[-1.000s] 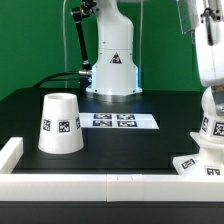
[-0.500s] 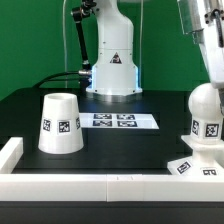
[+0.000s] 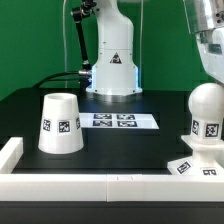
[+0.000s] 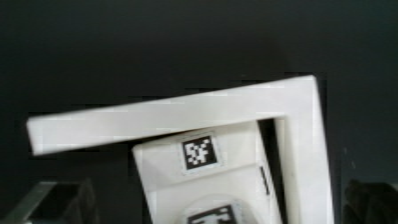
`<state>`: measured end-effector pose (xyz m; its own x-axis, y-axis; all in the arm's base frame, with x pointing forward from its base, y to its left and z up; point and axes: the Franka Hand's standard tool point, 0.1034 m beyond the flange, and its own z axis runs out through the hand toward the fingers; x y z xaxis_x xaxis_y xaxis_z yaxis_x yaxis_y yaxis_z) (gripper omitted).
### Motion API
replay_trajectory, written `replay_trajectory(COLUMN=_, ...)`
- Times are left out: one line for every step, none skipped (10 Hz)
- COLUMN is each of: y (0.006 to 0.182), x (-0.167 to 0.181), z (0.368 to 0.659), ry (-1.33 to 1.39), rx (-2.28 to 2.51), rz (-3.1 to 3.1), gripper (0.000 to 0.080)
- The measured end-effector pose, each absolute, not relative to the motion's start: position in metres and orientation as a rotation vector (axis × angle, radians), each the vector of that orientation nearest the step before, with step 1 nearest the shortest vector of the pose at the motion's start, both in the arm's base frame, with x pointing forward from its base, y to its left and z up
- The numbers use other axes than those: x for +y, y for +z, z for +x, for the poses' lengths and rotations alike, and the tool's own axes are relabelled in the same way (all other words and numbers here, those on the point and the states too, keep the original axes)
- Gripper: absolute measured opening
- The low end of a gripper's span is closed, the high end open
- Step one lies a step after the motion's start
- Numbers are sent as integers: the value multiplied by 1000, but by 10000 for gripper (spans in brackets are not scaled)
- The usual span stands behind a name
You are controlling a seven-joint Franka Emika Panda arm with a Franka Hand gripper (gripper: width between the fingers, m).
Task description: Assemble lamp
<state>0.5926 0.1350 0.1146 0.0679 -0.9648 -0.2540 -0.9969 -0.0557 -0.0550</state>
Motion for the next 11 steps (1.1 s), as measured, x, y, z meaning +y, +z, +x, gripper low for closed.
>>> replay_trajectory(y=117, x=137, z=589, ry=253, rx=1849, rz=-2280, gripper=699)
replay_trajectory(y=119, x=140, z=583, ry=289, rx=1709, rz=-2396, gripper=699)
replay_trajectory(y=119, x=142, z=578, ry=317, rx=1621, rz=-2456, gripper=699)
replay_trajectory(y=118, x=142, z=578, ry=319, rx=1640, rz=-2443, gripper=699)
replay_trajectory(y=117, x=142, z=578, ry=320, rx=1639, rz=-2444, gripper=699)
replay_trajectory(y=117, x=142, z=577, ry=324, rx=1632, rz=-2453, gripper=699)
replay_trajectory(y=115, x=141, z=564, ry=383, rx=1490, rz=-2608, gripper=699)
replay_trajectory(y=118, x=138, z=558, ry=435, rx=1282, rz=-2771, gripper=699)
replay_trajectory(y=119, x=135, z=558, ry=439, rx=1147, rz=-2840, gripper=699)
replay_trajectory(y=118, x=127, z=559, ry=435, rx=1056, rz=-2865, gripper=699)
replay_trajectory(y=119, x=120, z=560, ry=431, rx=1042, rz=-2868, gripper=699)
